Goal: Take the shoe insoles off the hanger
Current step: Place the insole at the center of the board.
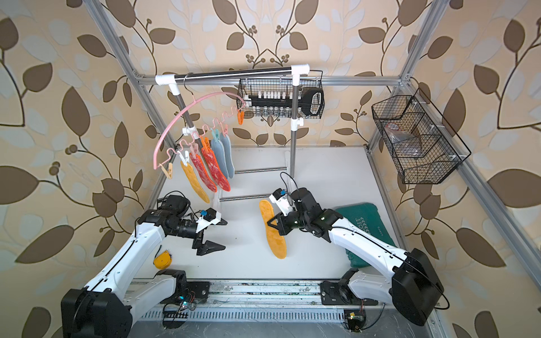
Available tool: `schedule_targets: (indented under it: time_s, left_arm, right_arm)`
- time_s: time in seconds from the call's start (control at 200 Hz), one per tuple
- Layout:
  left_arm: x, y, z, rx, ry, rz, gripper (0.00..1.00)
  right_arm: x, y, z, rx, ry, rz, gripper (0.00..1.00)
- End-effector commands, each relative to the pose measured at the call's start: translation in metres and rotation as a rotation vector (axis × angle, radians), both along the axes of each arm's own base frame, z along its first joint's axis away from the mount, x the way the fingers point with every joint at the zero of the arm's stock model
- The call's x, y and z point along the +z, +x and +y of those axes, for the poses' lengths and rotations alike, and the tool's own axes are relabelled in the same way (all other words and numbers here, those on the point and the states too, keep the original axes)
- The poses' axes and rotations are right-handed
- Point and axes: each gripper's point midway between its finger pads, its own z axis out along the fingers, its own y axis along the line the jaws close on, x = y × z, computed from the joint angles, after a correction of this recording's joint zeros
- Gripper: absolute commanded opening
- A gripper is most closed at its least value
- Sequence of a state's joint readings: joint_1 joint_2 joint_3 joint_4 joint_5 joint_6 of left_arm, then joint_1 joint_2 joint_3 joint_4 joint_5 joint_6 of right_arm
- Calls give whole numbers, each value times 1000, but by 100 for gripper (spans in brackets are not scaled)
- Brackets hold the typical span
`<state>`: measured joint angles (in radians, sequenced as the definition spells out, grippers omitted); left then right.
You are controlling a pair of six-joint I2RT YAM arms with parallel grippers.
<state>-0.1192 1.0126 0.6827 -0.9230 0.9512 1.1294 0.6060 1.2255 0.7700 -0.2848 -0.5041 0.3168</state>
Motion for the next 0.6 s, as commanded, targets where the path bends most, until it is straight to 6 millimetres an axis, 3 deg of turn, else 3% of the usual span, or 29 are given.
schedule_targets:
  time_s: [0.0, 0.25, 0.43, 0.595]
  left_arm:
    - [-29, 16, 15, 85, 143, -47, 99]
    - [-73, 35, 39, 223, 305, -88, 99]
    - [-72, 39, 41, 258, 306, -99, 99]
    - [-72, 38, 42, 271, 307, -116, 99]
  right_arm:
    - [-46, -23, -34, -67, -87, 258, 0]
    - [-92, -7, -94, -305, -290, 356, 0]
    - [-94, 1, -131, -463, -313, 341, 2]
    - [-100, 6, -147, -541, -318, 364, 2]
